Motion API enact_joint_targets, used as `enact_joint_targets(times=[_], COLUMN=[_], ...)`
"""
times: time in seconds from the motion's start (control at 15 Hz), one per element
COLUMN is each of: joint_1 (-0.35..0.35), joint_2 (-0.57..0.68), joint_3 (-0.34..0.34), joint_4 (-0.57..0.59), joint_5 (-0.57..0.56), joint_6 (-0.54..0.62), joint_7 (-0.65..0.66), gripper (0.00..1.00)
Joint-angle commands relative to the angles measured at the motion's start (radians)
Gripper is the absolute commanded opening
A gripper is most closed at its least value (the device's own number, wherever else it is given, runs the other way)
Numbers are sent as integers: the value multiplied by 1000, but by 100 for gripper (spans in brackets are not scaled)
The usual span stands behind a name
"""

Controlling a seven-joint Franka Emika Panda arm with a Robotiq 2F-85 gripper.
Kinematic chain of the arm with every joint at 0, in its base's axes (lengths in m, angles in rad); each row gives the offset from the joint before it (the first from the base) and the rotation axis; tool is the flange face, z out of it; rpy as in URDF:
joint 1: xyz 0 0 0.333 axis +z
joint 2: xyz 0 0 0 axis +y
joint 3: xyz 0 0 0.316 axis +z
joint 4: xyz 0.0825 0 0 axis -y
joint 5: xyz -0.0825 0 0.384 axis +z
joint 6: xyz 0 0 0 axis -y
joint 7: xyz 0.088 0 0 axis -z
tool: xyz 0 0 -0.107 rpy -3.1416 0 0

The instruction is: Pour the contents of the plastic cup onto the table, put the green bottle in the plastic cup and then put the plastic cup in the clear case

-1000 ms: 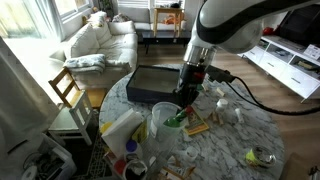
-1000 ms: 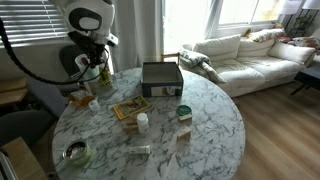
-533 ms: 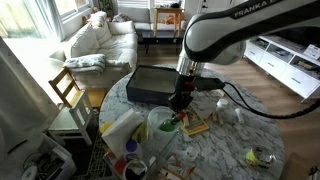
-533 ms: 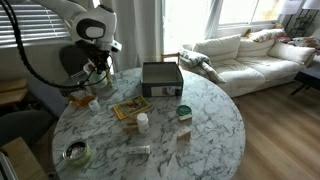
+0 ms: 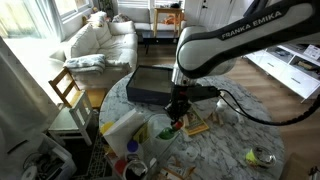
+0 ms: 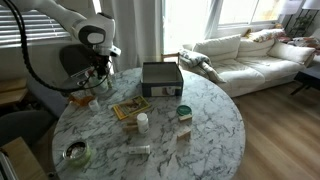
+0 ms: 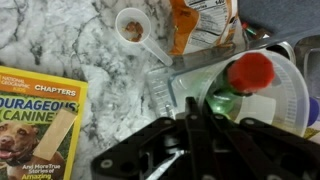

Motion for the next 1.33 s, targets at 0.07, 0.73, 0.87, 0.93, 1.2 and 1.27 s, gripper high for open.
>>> enact_joint_targets(times=[0.07, 0.73, 0.87, 0.93, 1.2, 1.27], joint_1=[14, -1, -13, -19, -48, -56], joint_2=[10, -124, -175, -203, -320, -344], joint_3=[10, 4, 0, -3, -23, -30], joint_4=[5, 24, 14, 9, -16, -22], joint_5=[-26, 0, 17, 19, 27, 35], joint_6=[9, -1, -9, -13, -58, -72], joint_7=[47, 99, 93, 90, 15, -6], gripper=[22, 97, 100, 100, 100, 100])
